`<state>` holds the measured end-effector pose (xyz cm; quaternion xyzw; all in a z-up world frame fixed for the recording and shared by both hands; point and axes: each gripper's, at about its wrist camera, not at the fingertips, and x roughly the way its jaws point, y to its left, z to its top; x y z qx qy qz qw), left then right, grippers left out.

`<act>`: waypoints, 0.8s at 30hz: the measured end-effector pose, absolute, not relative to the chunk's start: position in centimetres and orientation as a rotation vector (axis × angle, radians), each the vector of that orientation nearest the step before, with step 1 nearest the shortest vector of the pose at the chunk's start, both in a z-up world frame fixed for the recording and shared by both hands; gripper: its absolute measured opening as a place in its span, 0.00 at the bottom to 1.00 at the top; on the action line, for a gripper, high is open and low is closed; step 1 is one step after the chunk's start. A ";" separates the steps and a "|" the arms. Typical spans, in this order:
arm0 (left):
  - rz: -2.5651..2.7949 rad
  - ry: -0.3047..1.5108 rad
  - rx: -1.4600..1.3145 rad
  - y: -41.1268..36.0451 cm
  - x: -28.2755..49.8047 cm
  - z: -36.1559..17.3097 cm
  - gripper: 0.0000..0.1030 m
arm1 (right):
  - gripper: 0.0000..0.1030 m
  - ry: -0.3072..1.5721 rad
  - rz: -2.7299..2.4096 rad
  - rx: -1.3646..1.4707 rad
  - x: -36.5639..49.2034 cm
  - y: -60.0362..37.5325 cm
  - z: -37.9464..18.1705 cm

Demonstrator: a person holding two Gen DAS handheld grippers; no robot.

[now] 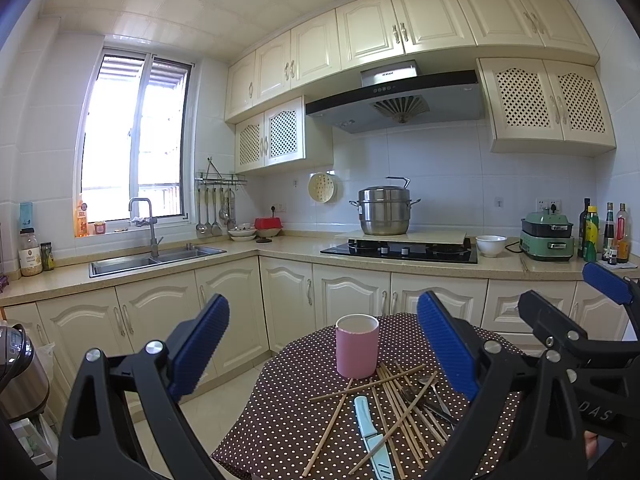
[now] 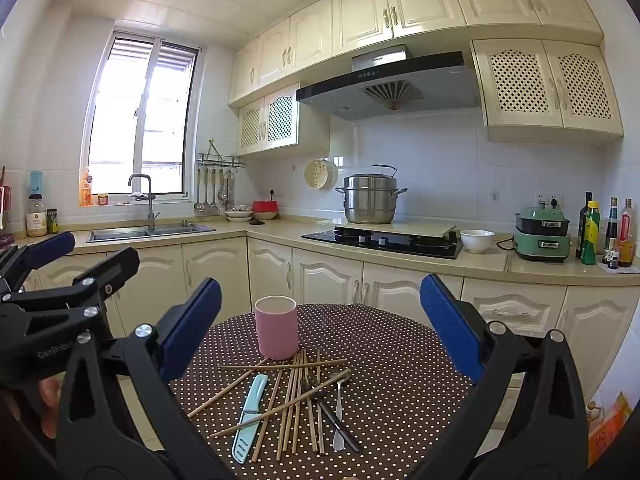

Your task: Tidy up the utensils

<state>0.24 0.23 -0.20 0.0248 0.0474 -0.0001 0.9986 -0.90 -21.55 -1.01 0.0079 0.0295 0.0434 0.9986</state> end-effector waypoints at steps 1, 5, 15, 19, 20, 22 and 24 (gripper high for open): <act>0.000 0.095 0.051 0.2 0.3 -0.3 0.90 | 0.94 0.060 0.086 0.016 -0.9 -21.5 -1.1; 0.000 0.098 0.053 0.1 0.4 -0.7 0.90 | 0.94 0.064 0.087 0.019 -1.0 -21.7 -1.2; -0.001 0.104 0.054 0.1 0.7 -1.2 0.91 | 0.94 0.068 0.085 0.021 -0.9 -21.9 -1.3; 0.000 0.108 0.056 0.0 0.7 -1.4 0.91 | 0.94 0.075 0.085 0.023 -0.7 -22.0 -1.5; 0.000 0.110 0.057 0.0 0.8 -1.3 0.91 | 0.94 0.077 0.085 0.023 -0.6 -22.0 -1.6; 0.002 0.115 0.061 0.1 1.0 -1.5 0.91 | 0.94 0.085 0.089 0.028 -0.4 -22.1 -1.8; 0.005 0.124 0.067 0.0 1.4 -1.8 0.91 | 0.94 0.104 0.096 0.035 0.2 -22.3 -1.9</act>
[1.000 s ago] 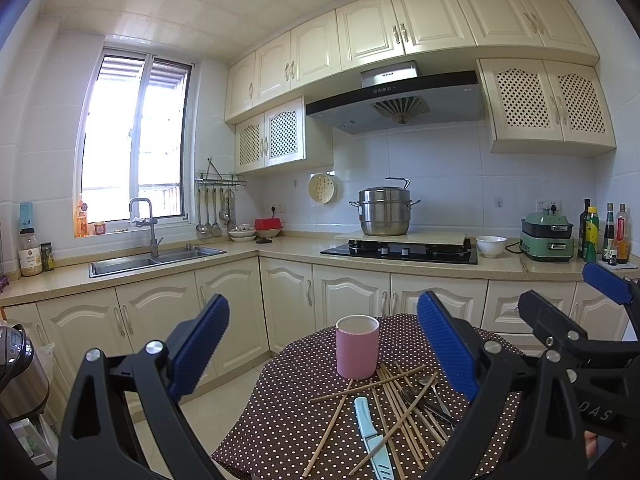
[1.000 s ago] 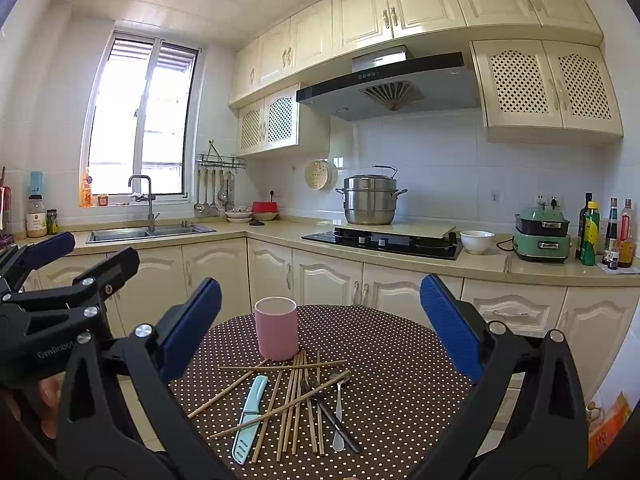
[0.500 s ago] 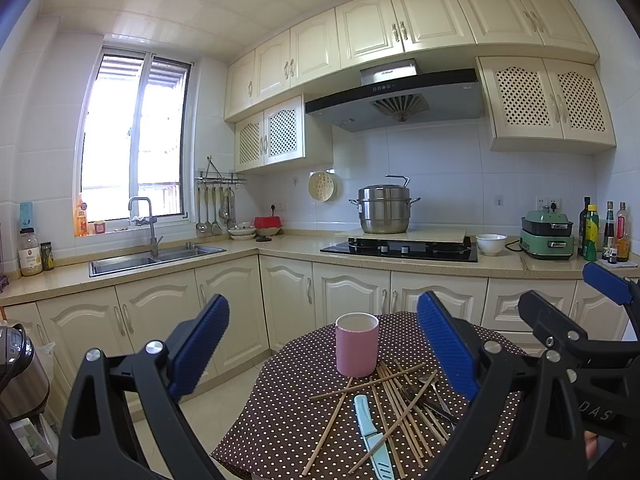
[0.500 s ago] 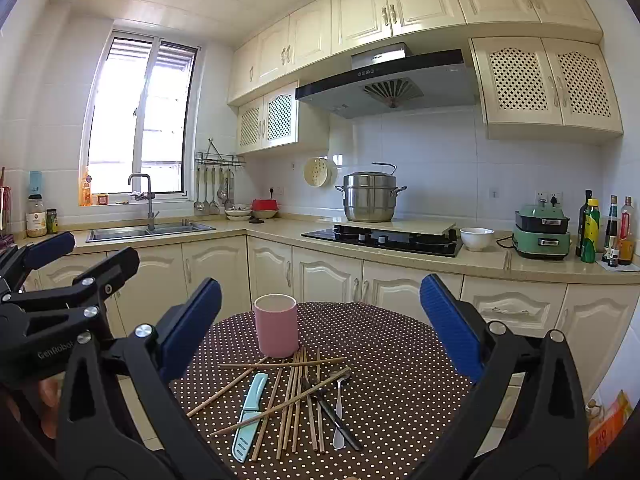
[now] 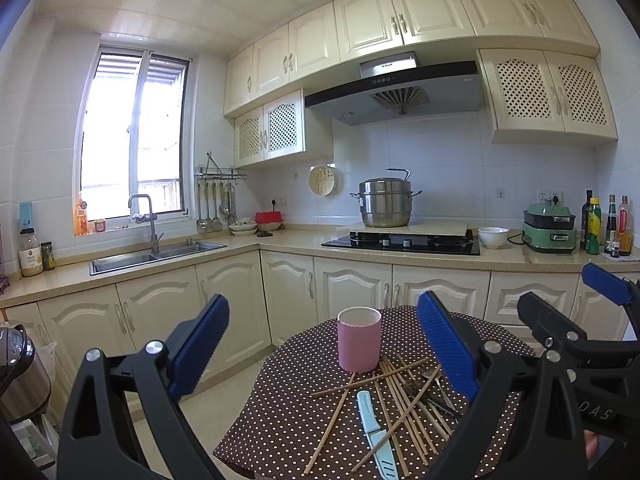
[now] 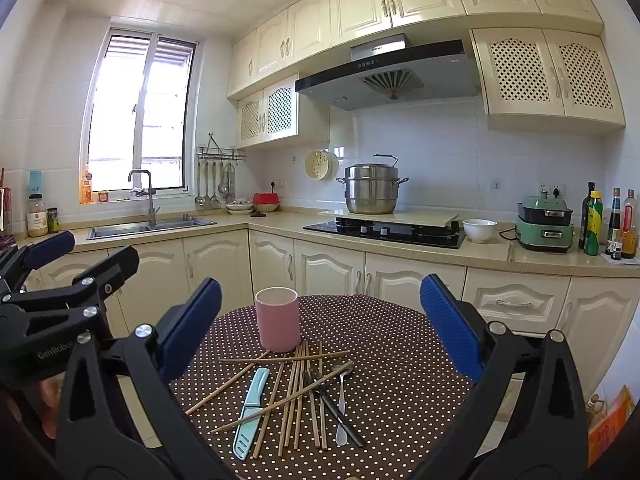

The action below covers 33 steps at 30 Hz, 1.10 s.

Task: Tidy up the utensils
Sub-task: 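Grasp a wooden chopstick with the left tool while the right tool approaches the spoon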

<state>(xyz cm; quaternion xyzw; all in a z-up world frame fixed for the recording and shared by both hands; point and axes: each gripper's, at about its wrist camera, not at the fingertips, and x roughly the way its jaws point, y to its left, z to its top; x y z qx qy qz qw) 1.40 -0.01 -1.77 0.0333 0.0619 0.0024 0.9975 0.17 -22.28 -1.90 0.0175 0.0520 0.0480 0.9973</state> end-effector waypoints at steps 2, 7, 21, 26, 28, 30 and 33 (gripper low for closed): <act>0.006 0.136 0.071 -0.1 1.8 -2.0 0.91 | 0.94 0.123 0.102 0.043 0.8 -22.3 -2.2; -0.001 0.174 0.077 -0.1 3.6 -2.5 0.91 | 0.94 0.163 0.116 0.056 2.5 -22.5 -3.0; -0.143 0.529 0.037 1.8 14.0 -7.9 0.90 | 0.94 0.402 0.094 0.027 10.5 -23.6 -8.3; -0.179 0.697 0.018 3.4 18.5 -11.7 0.90 | 0.94 0.531 0.048 0.010 13.9 -25.0 -11.5; -0.192 0.758 0.031 3.8 20.0 -13.3 0.81 | 0.94 0.572 0.038 0.008 15.1 -25.5 -12.7; -0.228 0.819 0.058 3.7 21.4 -14.8 0.66 | 0.94 0.599 0.034 -0.002 15.9 -25.7 -13.5; -0.260 0.864 0.107 3.3 23.1 -16.6 0.64 | 0.94 0.627 0.023 -0.017 17.0 -26.2 -14.5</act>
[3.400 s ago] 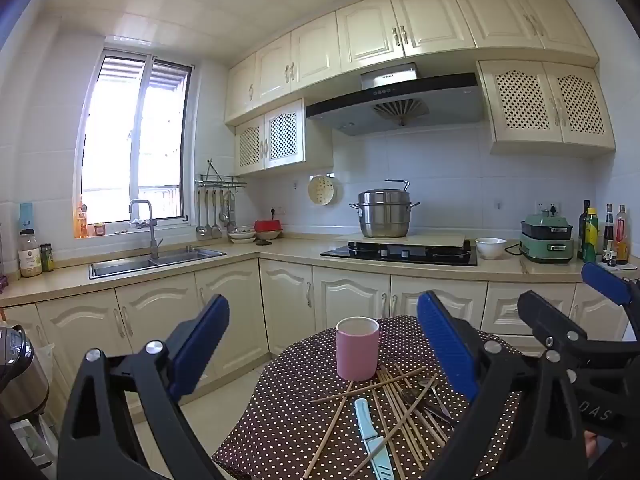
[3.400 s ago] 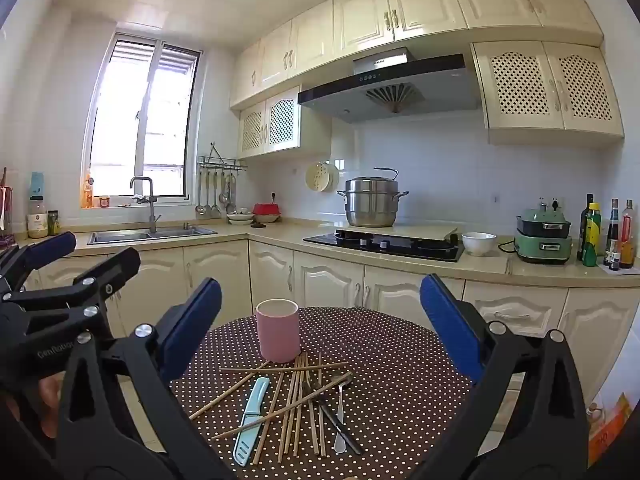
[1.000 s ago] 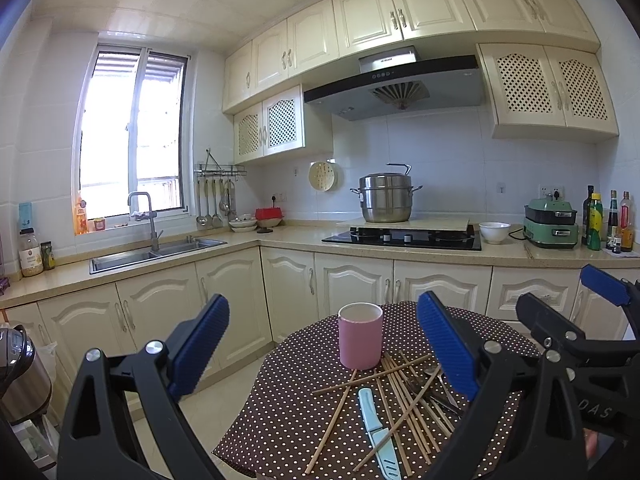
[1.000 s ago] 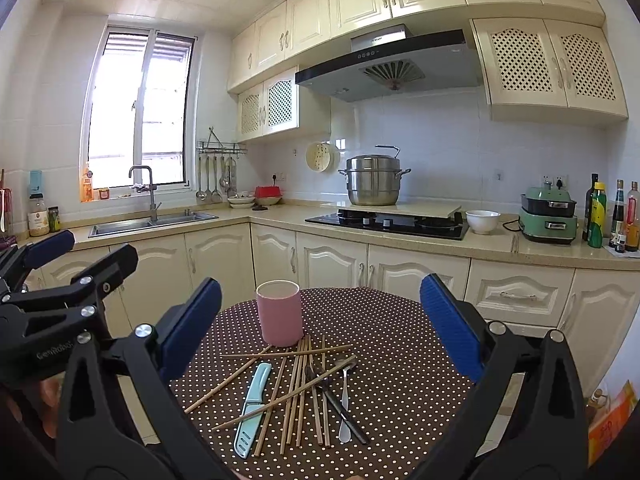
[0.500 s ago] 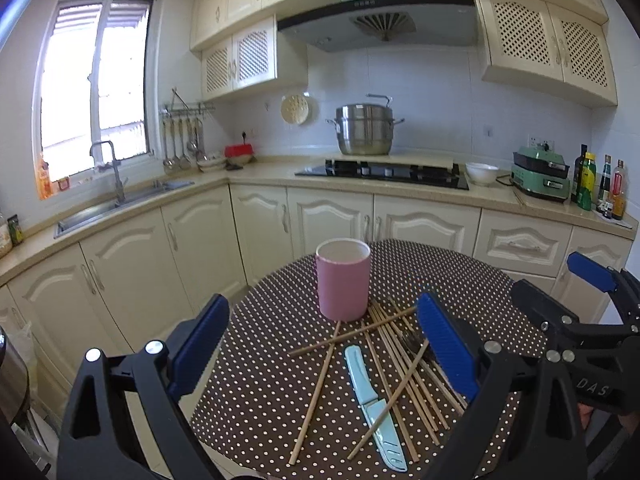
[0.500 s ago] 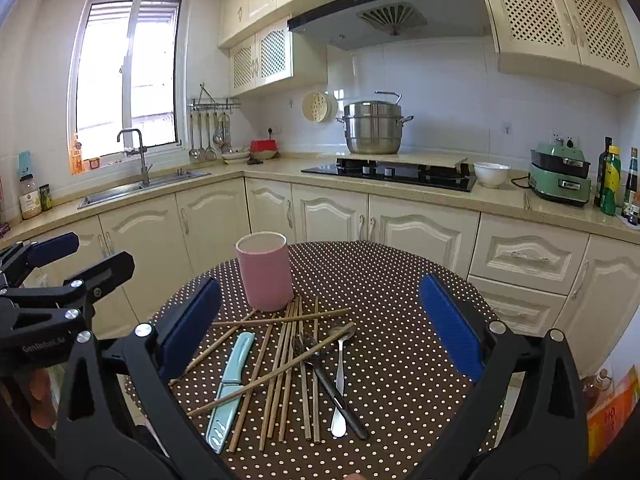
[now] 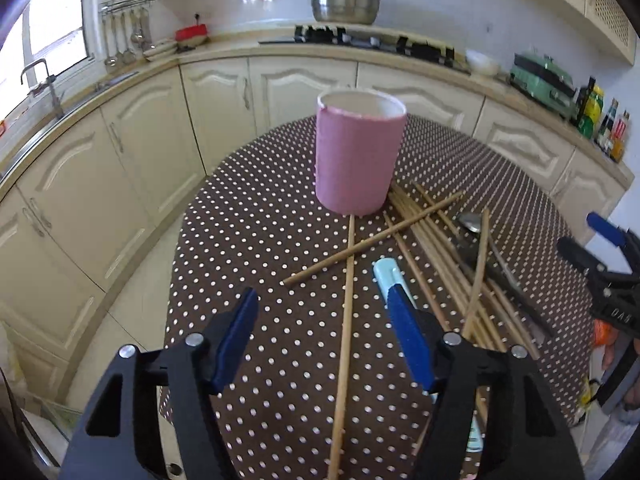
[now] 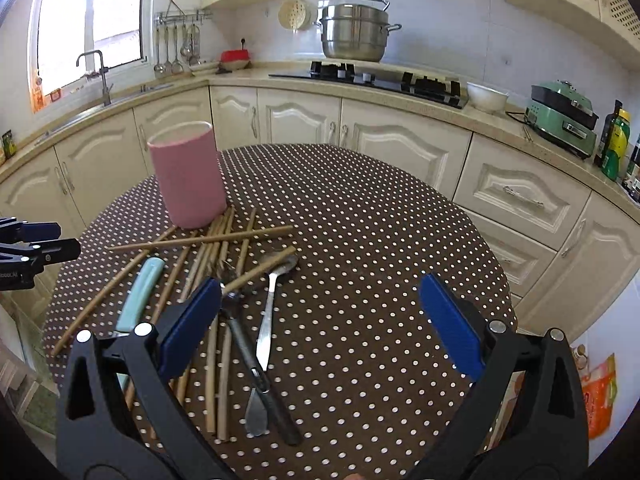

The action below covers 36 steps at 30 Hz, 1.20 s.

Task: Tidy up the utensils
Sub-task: 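Grasp a wooden chopstick with the left tool while the right tool approaches the spoon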

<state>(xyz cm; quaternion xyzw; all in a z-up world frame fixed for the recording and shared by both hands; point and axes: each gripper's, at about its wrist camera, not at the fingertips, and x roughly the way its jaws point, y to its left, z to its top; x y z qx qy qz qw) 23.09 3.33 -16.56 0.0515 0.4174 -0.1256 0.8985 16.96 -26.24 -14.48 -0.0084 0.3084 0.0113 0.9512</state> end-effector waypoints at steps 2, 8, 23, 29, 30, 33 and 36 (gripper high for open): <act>-0.282 0.886 0.136 3.0 24.2 -17.4 0.61 | 0.94 0.647 0.017 -0.017 17.4 -26.5 -15.0; -0.369 0.943 0.246 -0.5 27.5 -19.1 0.35 | 0.94 0.686 0.008 -0.011 19.2 -27.1 -16.1; -0.496 0.977 0.411 -7.1 32.3 -20.9 0.14 | 0.94 0.734 0.036 0.021 21.7 -28.1 -17.7; -0.483 0.994 0.380 -8.1 33.6 -21.7 0.10 | 0.94 0.754 0.057 0.033 22.1 -28.2 -18.2; -0.481 0.988 0.355 -7.7 33.3 -21.6 0.09 | 0.94 0.761 0.059 0.032 22.1 -28.2 -18.2; -0.484 0.951 0.305 -7.3 32.6 -20.7 0.07 | 0.94 0.792 0.070 0.020 22.4 -27.9 -18.6; -0.479 0.926 0.265 -6.8 31.3 -19.7 0.05 | 0.94 0.827 0.081 -0.002 22.6 -27.5 -18.9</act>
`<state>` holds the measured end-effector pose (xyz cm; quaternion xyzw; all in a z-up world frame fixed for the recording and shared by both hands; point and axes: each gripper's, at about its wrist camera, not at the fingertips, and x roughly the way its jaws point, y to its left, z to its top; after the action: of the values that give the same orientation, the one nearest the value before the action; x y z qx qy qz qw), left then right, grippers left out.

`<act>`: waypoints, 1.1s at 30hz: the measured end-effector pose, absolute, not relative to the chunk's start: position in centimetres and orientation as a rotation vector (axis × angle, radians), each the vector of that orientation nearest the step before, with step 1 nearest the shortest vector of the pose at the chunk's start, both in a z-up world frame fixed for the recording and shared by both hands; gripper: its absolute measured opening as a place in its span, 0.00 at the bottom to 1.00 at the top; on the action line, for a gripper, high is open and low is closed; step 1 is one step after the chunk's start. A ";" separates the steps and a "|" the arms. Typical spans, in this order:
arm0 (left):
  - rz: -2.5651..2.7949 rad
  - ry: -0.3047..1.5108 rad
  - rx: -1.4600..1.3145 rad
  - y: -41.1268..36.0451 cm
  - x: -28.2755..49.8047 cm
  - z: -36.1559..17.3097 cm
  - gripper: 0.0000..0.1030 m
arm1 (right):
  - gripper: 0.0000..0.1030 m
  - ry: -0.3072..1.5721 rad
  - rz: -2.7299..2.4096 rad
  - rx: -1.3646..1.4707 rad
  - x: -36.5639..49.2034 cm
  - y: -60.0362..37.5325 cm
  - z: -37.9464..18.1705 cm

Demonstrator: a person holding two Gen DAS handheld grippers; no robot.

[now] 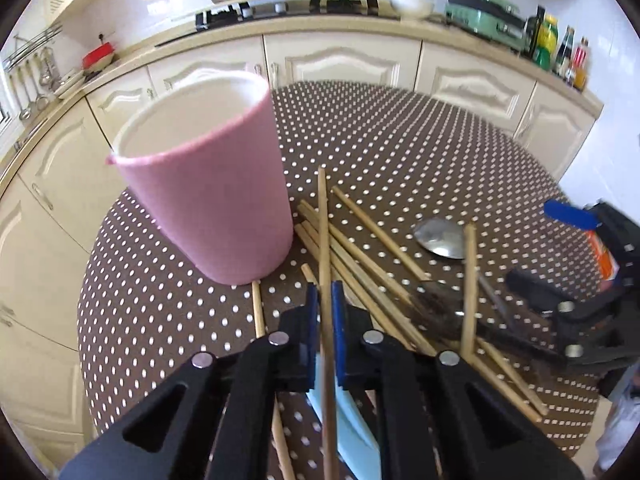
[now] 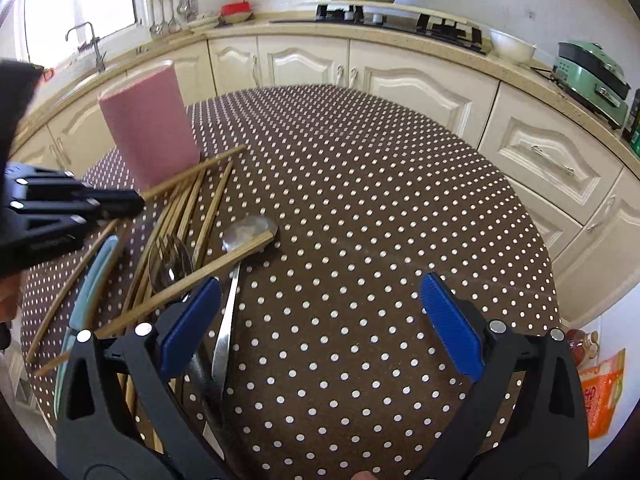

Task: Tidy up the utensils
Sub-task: 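Grasp the silver spoon by its handle with the right tool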

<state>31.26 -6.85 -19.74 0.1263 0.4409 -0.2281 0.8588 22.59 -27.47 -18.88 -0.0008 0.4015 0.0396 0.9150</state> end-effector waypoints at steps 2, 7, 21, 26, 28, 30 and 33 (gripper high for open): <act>-0.469 0.907 0.243 -6.6 30.1 -19.0 0.05 | 0.94 0.847 0.094 -0.011 22.7 -27.2 -19.0; -0.427 0.897 0.195 -5.1 27.4 -18.3 0.05 | 0.91 0.899 0.116 -0.037 23.3 -26.5 -19.5; -0.409 1.078 0.112 -3.8 27.9 -21.0 0.06 | 0.35 1.072 0.248 -0.128 27.7 -25.3 -19.9; -0.406 1.118 0.141 -5.3 30.6 -21.1 0.07 | 0.16 1.120 0.277 -0.108 29.3 -26.3 -19.8; -0.413 1.128 0.158 -6.1 31.2 -21.2 0.07 | 0.11 1.126 0.287 -0.080 29.9 -27.0 -19.8; -0.409 1.140 0.172 -6.8 31.8 -21.1 0.07 | 0.09 1.128 0.298 -0.047 30.4 -27.7 -19.9; -0.407 1.159 0.175 -8.0 33.0 -21.0 0.10 | 0.07 1.119 0.309 -0.016 30.7 -28.4 -19.9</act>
<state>32.96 -7.95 -20.97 0.0819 0.5432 -0.1905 0.8136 30.73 -28.40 -19.91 -0.0075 0.5285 0.1459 0.8363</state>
